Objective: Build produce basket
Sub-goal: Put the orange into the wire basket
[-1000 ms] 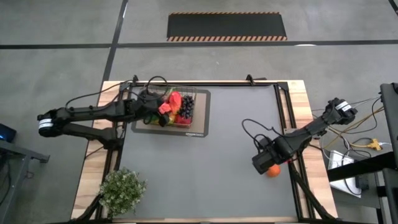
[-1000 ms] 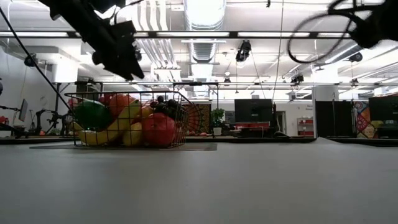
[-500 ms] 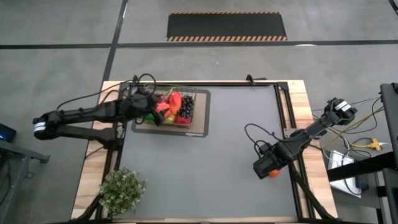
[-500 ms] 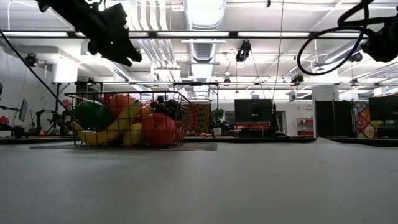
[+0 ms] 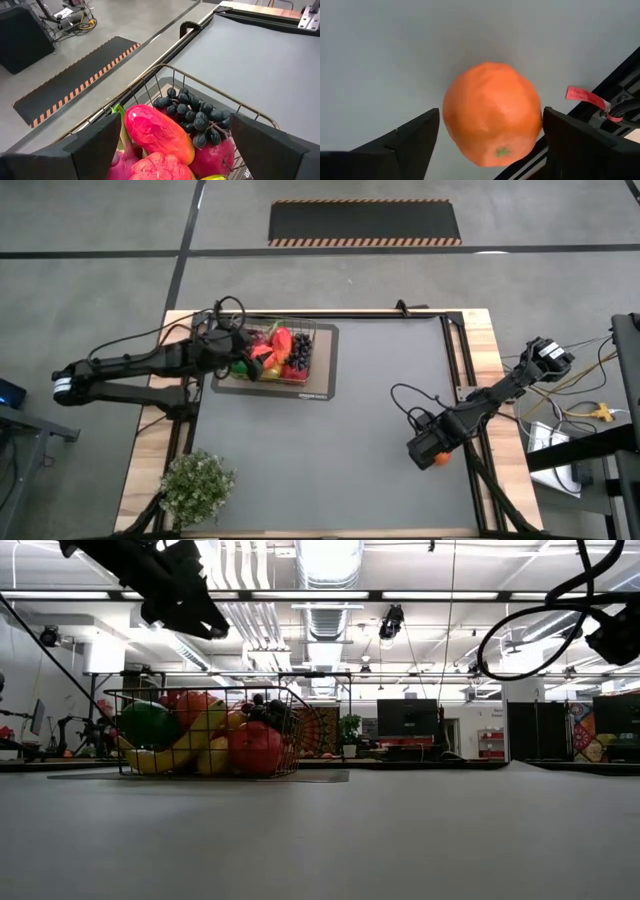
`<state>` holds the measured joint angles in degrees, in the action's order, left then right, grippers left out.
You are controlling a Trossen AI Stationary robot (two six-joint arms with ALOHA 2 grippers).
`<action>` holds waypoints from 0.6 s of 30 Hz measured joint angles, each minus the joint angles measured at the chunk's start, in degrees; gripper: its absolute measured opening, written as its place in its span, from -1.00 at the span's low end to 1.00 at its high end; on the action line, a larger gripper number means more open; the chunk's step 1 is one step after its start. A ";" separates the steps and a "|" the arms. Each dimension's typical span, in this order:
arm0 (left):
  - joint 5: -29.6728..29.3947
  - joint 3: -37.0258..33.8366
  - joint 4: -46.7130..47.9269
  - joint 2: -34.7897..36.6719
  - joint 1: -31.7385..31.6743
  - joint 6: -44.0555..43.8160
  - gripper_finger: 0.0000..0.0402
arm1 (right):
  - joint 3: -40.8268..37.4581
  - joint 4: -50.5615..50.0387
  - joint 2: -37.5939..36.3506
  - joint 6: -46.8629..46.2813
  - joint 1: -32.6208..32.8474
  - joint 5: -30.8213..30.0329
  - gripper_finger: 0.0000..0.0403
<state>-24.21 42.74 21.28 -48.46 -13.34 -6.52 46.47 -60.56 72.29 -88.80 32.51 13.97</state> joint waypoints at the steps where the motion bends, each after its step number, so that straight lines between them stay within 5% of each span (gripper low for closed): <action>1: 0.00 0.00 -0.22 0.04 0.00 0.03 0.75 | -0.08 -0.03 -0.01 0.16 0.01 -0.02 0.66; 10: 0.20 0.00 -1.98 1.05 0.33 1.33 0.75 | -0.08 0.05 -0.02 0.47 0.80 -0.51 0.20; 18: 0.50 0.00 -4.43 1.39 1.04 3.02 0.75 | 2.10 -0.28 -0.19 3.02 0.83 -4.96 0.16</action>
<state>-23.70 42.74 16.84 -47.08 -12.30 -3.50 48.57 -60.85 72.10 -85.78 33.35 9.01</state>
